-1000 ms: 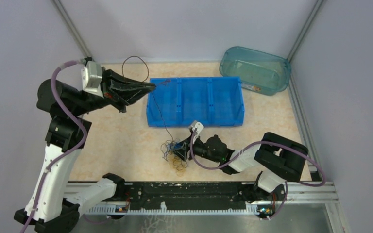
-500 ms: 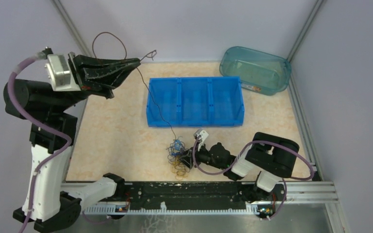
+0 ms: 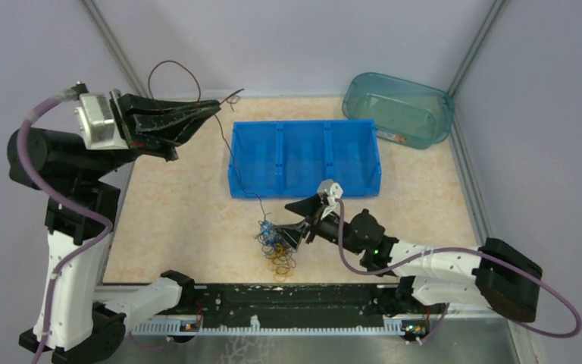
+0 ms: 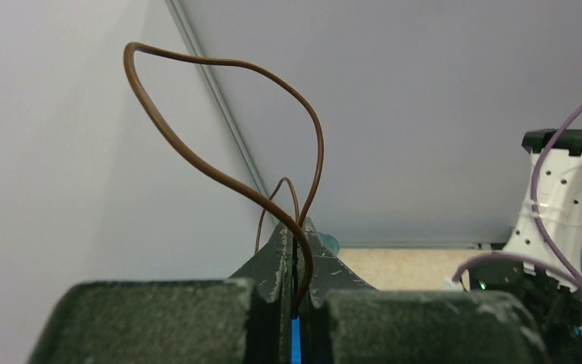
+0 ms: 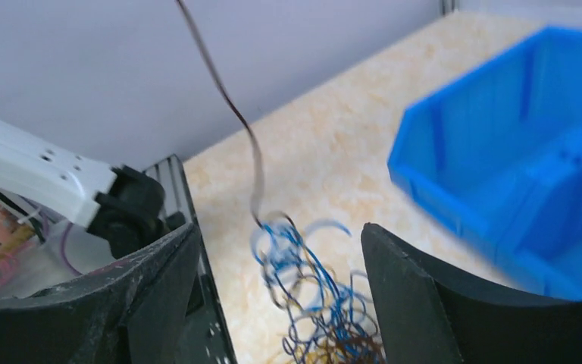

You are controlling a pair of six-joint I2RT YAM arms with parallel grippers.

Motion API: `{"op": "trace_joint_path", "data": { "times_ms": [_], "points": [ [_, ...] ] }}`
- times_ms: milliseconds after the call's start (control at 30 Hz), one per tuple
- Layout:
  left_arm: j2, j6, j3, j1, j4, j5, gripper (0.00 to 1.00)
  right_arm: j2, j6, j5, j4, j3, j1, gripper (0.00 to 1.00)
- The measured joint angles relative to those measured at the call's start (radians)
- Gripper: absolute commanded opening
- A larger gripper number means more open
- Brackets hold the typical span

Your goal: Untangle the cables

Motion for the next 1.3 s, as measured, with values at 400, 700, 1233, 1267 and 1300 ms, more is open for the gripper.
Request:
{"op": "trace_joint_path", "data": {
  "times_ms": [400, 700, 1233, 1267, 1300],
  "points": [
    [0.004, -0.037, -0.051, 0.0, -0.041, 0.041, 0.0, 0.116, -0.149, -0.101, -0.18, 0.346, 0.001, 0.65],
    [0.006, -0.035, 0.002, 0.0, -0.042, 0.04, 0.0, 0.345, -0.117, -0.123, -0.146, 0.367, 0.003, 0.49],
    [0.096, 0.084, 0.345, 0.0, -0.027, -0.069, 0.0, 0.502, -0.013, -0.048, 0.026, 0.136, 0.003, 0.46],
    [0.103, 0.099, 0.369, 0.0, -0.024, -0.081, 0.0, 0.504, -0.006, -0.039, 0.048, 0.111, 0.003, 0.44],
    [0.108, 0.113, 0.386, 0.0, -0.02, -0.092, 0.0, 0.505, 0.001, -0.031, 0.067, 0.091, 0.003, 0.42]
  ]
}}
